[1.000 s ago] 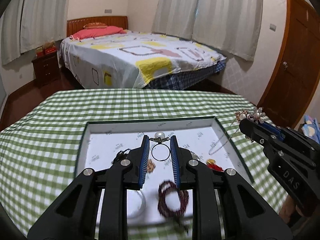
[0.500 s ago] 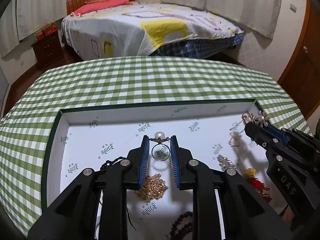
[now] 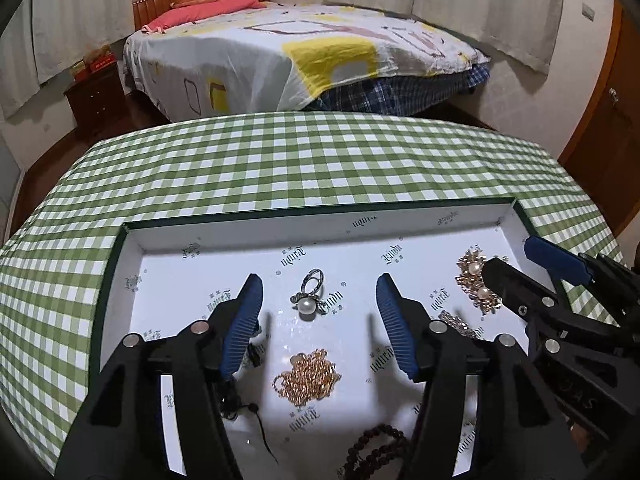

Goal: Organize jewelry

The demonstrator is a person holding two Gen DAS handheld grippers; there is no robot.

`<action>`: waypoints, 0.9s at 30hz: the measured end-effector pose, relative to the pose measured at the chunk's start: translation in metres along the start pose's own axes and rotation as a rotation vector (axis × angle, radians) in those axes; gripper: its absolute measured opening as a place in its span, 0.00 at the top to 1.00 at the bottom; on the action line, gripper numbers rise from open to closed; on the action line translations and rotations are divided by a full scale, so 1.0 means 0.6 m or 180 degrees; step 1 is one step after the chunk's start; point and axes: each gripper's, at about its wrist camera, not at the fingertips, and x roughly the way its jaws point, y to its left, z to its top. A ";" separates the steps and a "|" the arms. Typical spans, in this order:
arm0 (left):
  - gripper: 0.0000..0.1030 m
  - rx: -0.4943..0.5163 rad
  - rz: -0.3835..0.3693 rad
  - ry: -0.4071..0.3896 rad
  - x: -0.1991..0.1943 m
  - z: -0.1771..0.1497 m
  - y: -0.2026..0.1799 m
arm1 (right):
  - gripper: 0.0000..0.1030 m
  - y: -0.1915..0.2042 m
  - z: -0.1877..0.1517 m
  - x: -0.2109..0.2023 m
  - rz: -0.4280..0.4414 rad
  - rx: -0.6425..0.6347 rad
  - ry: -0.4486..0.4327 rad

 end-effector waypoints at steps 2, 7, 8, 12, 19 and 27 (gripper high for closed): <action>0.39 -0.0027 0.0012 -0.0047 -0.016 -0.007 0.003 | 0.49 0.001 -0.005 -0.011 -0.0019 0.0005 -0.0031; 0.29 -0.0042 0.0082 -0.0208 -0.071 -0.038 0.013 | 0.42 0.018 -0.027 -0.058 -0.0079 -0.0039 -0.0171; 0.28 -0.0045 0.0091 -0.0229 -0.082 -0.045 0.014 | 0.41 0.022 -0.033 -0.067 -0.0089 -0.0052 -0.0196; 0.23 -0.0062 0.0151 -0.0332 -0.134 -0.084 0.018 | 0.36 0.043 -0.062 -0.111 -0.0135 -0.0112 -0.0300; 0.13 -0.0121 0.0238 -0.0493 -0.228 -0.148 0.025 | 0.33 0.053 -0.118 -0.173 -0.0116 -0.0043 -0.0374; 0.13 -0.0213 0.0303 -0.0630 -0.316 -0.193 0.033 | 0.33 0.064 -0.155 -0.245 -0.0149 -0.0047 -0.0488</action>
